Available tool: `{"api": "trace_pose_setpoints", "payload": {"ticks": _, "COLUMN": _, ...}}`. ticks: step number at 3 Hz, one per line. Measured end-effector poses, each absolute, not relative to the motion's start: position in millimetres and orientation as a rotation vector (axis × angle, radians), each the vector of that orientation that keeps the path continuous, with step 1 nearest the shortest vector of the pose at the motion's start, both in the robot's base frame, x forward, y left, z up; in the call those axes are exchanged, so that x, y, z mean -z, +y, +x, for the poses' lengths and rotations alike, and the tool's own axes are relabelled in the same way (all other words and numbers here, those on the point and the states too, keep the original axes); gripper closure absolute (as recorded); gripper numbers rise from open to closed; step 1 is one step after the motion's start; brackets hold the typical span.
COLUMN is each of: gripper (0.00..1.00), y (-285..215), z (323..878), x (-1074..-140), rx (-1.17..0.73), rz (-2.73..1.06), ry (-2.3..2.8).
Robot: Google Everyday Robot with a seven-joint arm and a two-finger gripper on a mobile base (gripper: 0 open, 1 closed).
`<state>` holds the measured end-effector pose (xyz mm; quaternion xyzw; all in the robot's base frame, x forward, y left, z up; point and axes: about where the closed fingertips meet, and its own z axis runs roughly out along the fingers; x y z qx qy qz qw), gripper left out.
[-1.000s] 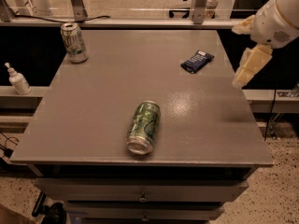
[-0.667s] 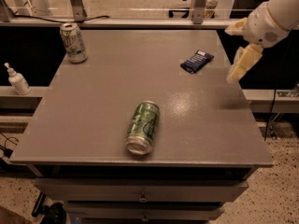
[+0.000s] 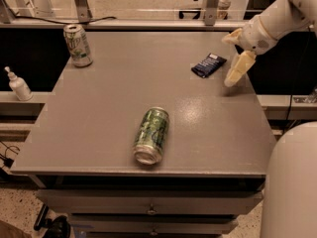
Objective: Move rxbar blueberry near green can
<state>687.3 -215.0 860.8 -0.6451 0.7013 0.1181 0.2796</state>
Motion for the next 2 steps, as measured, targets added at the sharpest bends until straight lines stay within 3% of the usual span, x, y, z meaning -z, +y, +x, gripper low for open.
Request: {"api": "trace_pose_setpoints", "payload": {"ticks": 2, "gripper": 0.00, "y": -183, "z": 711, "x": -851, "rx": -0.439, "rz": -1.682, "ry": 1.875}}
